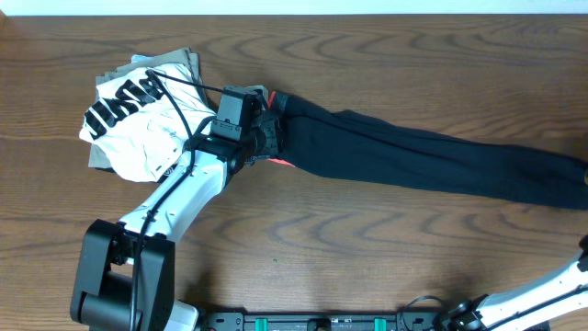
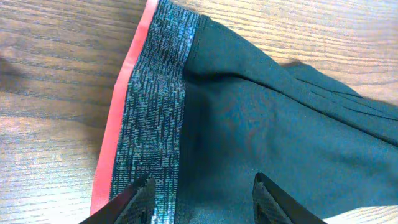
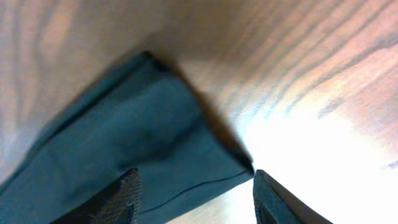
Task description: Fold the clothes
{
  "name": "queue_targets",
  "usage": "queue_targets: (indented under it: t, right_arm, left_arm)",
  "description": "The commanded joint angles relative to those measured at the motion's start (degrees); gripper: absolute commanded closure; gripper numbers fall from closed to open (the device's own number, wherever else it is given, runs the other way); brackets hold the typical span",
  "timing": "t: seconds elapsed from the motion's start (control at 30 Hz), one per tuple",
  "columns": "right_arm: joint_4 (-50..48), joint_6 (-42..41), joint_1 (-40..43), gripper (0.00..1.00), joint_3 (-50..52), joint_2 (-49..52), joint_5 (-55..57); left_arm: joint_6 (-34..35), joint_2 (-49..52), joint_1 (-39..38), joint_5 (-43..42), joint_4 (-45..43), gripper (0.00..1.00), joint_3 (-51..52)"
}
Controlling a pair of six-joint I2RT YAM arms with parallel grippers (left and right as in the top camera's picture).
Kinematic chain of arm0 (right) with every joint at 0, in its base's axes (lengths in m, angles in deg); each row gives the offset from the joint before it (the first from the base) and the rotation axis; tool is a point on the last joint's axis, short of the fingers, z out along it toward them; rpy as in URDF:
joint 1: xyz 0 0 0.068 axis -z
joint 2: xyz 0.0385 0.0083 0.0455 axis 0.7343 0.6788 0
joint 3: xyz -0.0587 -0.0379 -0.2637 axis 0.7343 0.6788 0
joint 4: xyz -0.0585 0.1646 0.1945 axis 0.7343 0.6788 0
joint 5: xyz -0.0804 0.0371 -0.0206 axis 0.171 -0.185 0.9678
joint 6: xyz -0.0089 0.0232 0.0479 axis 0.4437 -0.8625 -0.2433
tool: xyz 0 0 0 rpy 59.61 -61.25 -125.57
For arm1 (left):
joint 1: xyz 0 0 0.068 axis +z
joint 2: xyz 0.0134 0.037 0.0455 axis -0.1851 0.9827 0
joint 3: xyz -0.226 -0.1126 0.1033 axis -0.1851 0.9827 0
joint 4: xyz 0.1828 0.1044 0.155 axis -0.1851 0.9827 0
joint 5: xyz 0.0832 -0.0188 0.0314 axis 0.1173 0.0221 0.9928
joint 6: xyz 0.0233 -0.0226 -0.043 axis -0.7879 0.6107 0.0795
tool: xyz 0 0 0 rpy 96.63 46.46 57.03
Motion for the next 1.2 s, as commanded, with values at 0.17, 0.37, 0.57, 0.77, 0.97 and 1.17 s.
queue_targets:
  t: [0.17,0.37,0.57,0.77,0.97,1.17]
  right_arm:
    - [-7.7,3.2,1.9,0.38,8.3,0.5,-5.3]
    - [-14.3,3.1,0.7,0.36,14.0,0.5,-6.8]
    - [-19.1,2.5,-1.9,0.32,17.5,0.5,-7.3]
    - [-20.9,2.5,-5.2,0.36,18.4,0.5,-7.4]
    - [-21.2,2.5,-7.1,0.84,18.5,0.5,-7.4]
    - [-21.0,0.5,-6.3,0.99,18.3,0.0,-7.4]
  left_arm:
    - [-1.0,0.3,0.1,0.5,0.8,0.49,-0.3]
    - [-1.0,0.3,0.1,0.5,1.0,0.49,-0.3]
    - [-1.0,0.3,0.1,0.5,1.0,0.49,-0.3]
    - [-1.0,0.3,0.1,0.5,1.0,0.49,-0.3]
    - [-1.0,0.3,0.1,0.5,1.2,0.49,-0.3]
    - [-1.0,0.3,0.1,0.0,1.4,0.49,-0.3]
